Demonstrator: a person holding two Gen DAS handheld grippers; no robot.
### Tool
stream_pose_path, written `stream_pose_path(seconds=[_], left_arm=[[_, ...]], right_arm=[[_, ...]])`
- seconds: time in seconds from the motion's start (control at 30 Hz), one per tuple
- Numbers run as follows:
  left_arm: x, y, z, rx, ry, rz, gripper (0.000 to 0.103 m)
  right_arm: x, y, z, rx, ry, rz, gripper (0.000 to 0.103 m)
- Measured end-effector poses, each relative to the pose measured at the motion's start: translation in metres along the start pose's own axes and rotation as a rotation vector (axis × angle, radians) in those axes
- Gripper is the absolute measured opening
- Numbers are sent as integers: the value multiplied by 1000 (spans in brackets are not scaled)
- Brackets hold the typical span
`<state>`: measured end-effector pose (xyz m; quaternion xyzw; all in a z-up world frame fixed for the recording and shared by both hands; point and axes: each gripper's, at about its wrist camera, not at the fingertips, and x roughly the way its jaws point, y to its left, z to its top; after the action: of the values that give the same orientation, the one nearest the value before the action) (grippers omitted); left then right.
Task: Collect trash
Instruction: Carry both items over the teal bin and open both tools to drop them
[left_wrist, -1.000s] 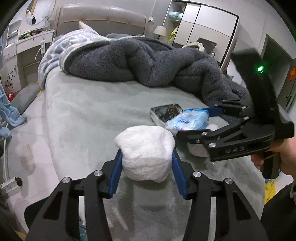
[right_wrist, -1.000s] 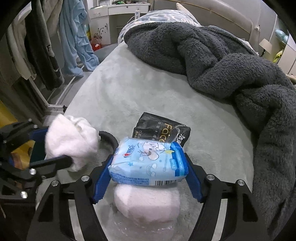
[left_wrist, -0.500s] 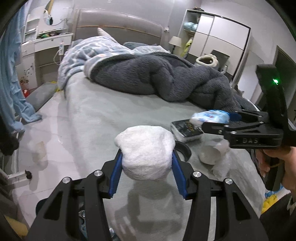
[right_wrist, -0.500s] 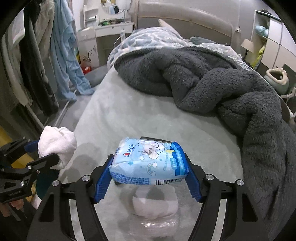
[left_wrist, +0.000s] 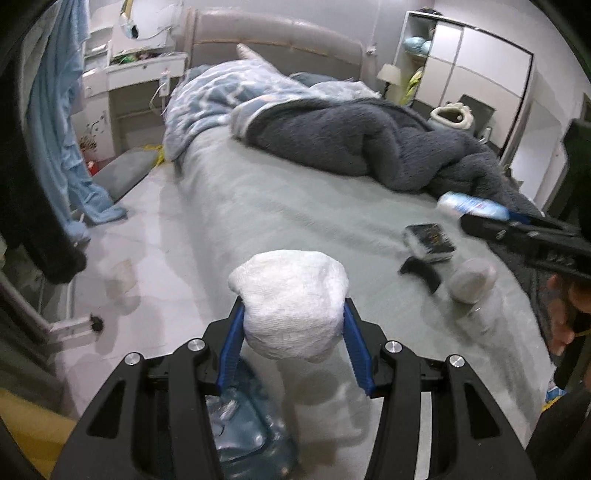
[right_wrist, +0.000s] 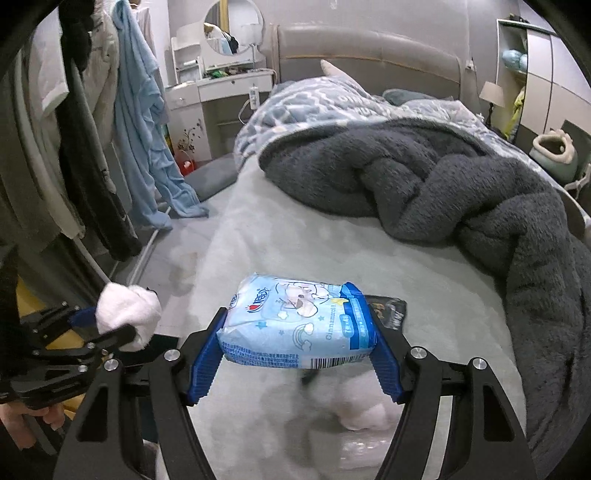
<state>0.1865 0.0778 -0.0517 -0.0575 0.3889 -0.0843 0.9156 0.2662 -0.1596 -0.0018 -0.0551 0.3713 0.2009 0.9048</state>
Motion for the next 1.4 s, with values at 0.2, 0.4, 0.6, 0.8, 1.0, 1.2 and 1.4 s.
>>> stream_pose_path(seconds=[0.2, 0.4, 0.6, 0.8, 1.0, 1.2, 1.4], left_arm=[[1, 40, -13, -94, 72, 42, 54], [0, 78, -26, -193, 131, 63, 54], [0, 104, -41, -243, 195, 60, 54], [8, 121, -57, -257, 279, 73, 54], [14, 138, -77, -275, 372, 70, 54], [17, 152, -92, -286, 428, 67, 55], [17, 159, -102, -283, 471, 38, 62]], right_arm=[[-9, 29, 0, -12, -45, 13, 71], [1, 65, -11, -60, -23, 44, 71], [11, 105, -22, -127, 9, 88, 71], [26, 135, -32, -183, 53, 140, 71], [42, 158, -39, -219, 100, 194, 71], [60, 174, -49, -261, 148, 228, 72], [83, 193, -53, -297, 200, 254, 72]])
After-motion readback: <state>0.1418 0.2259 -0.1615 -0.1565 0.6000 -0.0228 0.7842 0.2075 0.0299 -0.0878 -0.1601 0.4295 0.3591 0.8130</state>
